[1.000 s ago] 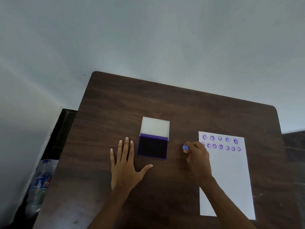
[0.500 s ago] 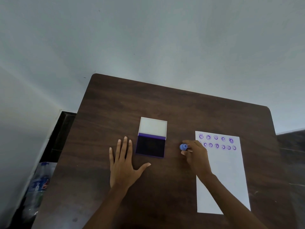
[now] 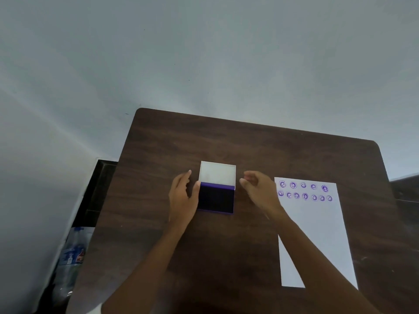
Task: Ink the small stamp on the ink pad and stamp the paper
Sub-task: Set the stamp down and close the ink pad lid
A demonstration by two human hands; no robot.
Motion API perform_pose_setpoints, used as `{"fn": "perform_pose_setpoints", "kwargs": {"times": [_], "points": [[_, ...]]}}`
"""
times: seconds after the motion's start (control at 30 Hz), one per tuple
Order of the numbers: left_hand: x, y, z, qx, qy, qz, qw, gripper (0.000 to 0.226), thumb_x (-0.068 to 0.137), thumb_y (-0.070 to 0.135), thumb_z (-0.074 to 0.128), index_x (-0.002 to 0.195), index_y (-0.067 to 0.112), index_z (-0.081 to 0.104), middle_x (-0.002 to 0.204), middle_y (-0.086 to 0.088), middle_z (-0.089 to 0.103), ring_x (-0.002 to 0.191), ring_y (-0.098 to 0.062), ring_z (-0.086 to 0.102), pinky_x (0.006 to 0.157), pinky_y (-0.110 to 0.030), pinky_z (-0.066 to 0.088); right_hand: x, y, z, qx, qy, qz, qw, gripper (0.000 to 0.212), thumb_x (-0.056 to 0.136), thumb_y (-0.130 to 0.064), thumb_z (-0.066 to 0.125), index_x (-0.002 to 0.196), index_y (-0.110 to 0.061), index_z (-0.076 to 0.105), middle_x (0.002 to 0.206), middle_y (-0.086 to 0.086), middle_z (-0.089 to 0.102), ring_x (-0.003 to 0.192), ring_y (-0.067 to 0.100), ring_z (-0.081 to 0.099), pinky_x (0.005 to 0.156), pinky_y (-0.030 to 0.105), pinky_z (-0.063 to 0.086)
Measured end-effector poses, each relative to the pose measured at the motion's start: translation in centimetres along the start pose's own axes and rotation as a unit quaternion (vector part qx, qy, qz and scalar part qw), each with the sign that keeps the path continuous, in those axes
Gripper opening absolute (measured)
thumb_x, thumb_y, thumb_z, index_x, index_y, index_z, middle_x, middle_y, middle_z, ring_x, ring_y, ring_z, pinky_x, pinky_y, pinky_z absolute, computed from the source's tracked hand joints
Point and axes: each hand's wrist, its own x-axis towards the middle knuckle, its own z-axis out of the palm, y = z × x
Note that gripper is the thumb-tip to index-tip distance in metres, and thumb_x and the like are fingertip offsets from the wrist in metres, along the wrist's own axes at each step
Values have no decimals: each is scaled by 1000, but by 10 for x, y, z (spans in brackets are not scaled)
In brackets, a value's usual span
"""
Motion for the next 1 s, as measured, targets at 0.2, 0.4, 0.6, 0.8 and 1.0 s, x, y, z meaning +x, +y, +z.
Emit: {"fn": "perform_pose_setpoints", "kwargs": {"times": [0.2, 0.4, 0.6, 0.8, 1.0], "points": [[26, 12, 2, -68, -2, -94, 993, 37, 98, 29, 57, 132, 14, 59, 128, -4, 62, 101, -6, 56, 82, -17, 44, 16, -2, 22, 35, -55, 76, 995, 38, 93, -27, 61, 127, -12, 57, 125, 6, 65, 108, 16, 60, 88, 26, 46], [32, 10, 2, -126, -56, -141, 980, 39, 96, 33, 60, 131, 15, 62, 127, 0, 67, 109, -7, 57, 95, -26, 45, 18, -4, 24, 104, -62, 110, 986, 38, 92, -23, 62, 128, -12, 58, 125, 5, 64, 110, 17, 60, 100, 41, 51], [29, 13, 0, -205, -93, -178, 958, 47, 96, 32, 61, 138, 13, 54, 141, -1, 58, 127, -16, 54, 110, -43, 45, 9, -5, 23, 108, -64, 95, 987, 41, 94, -21, 61, 134, -14, 52, 129, 2, 61, 115, 16, 57, 100, 42, 50], [13, 7, -14, -248, -122, -144, 950, 35, 97, 12, 53, 129, 21, 63, 128, 5, 67, 117, -6, 61, 104, -33, 49, -16, -2, 18, 129, -59, 54, 988, 39, 95, -17, 58, 133, -26, 54, 127, -5, 63, 113, 12, 59, 99, 38, 51], [-16, -13, -24, -210, -159, -75, 962, 49, 93, -2, 50, 126, 30, 65, 130, 19, 63, 121, 7, 54, 104, -20, 41, -52, 13, 26, 51, -19, -5, 999, 36, 94, -3, 52, 126, -17, 61, 126, 1, 65, 113, 11, 60, 102, 27, 45]]}}
